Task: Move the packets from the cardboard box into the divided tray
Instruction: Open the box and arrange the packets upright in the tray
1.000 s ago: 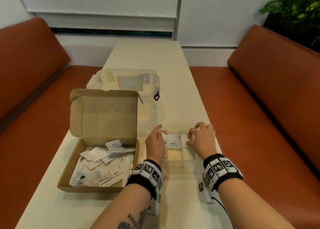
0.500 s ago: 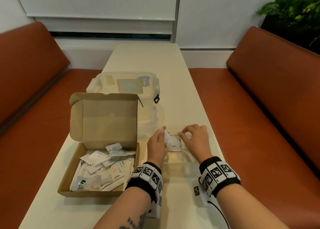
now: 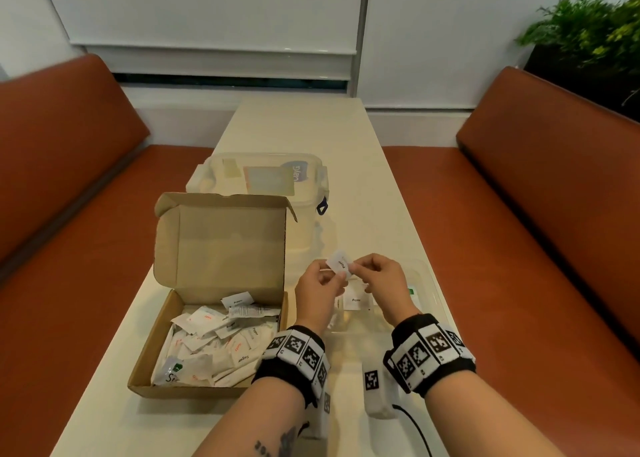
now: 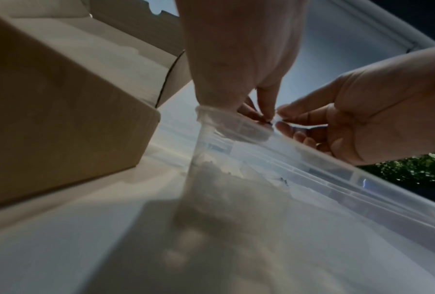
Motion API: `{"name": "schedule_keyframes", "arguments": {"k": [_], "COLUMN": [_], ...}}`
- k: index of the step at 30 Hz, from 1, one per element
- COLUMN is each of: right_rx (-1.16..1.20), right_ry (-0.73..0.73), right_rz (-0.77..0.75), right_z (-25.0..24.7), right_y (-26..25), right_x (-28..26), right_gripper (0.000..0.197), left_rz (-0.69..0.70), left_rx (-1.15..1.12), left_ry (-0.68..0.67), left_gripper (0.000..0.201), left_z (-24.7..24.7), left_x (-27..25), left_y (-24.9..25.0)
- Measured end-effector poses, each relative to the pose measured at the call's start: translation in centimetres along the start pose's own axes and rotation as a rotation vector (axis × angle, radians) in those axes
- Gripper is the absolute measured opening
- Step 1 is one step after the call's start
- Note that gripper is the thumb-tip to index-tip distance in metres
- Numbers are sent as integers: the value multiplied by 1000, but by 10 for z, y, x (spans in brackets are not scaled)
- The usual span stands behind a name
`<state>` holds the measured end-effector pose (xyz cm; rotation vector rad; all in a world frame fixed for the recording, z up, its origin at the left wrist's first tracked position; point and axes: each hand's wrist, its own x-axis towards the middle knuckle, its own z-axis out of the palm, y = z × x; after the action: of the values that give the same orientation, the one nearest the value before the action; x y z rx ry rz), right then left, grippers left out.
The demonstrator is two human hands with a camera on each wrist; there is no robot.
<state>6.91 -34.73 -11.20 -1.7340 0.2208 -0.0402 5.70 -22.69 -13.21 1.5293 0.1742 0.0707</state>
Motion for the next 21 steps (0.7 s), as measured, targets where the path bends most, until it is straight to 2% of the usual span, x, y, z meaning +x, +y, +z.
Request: {"name": "schedule_keyframes", "arguments": {"k": [2, 4, 6, 7, 9, 11, 13, 15, 18, 21], "right_rx": [-142, -326, -508, -610, -748, -724, -666, -640, -628, -704], "right_ry": [7, 10, -58, -110, -168, -151, -118, -75, 2, 55], "right_rz": [-55, -185, -296, -321, -306, -246, -175, -115, -72, -89], "right_z": [1, -1, -3, -4, -6, -9, -10, -10, -5, 1], "right_y": [-4, -11, -22, -26, -27, -19, -8, 4, 23, 34], "right_x": [0, 2, 6, 8, 12, 14, 12, 8, 3, 4], "right_gripper": [7, 26, 35, 33, 22, 15, 13, 15, 15, 12], "left_rz": [15, 49, 85, 96, 106, 127, 160, 122, 8, -25], "left_rx": [37, 110, 220, 261, 286, 341, 510, 601, 597, 615], "left_ry": [15, -15, -55, -64, -51, -1, 61, 95, 79, 15], "left_gripper": [10, 12, 16, 17, 16, 18, 27, 39, 55, 62], "left_z": [-1, -1, 0, 0, 0, -2, -7, -11, -12, -8], "left_x": [-1, 0, 3, 4, 3, 2, 2, 2, -1, -4], "left_y": [2, 4, 7, 7, 8, 7, 3, 0, 0, 0]}}
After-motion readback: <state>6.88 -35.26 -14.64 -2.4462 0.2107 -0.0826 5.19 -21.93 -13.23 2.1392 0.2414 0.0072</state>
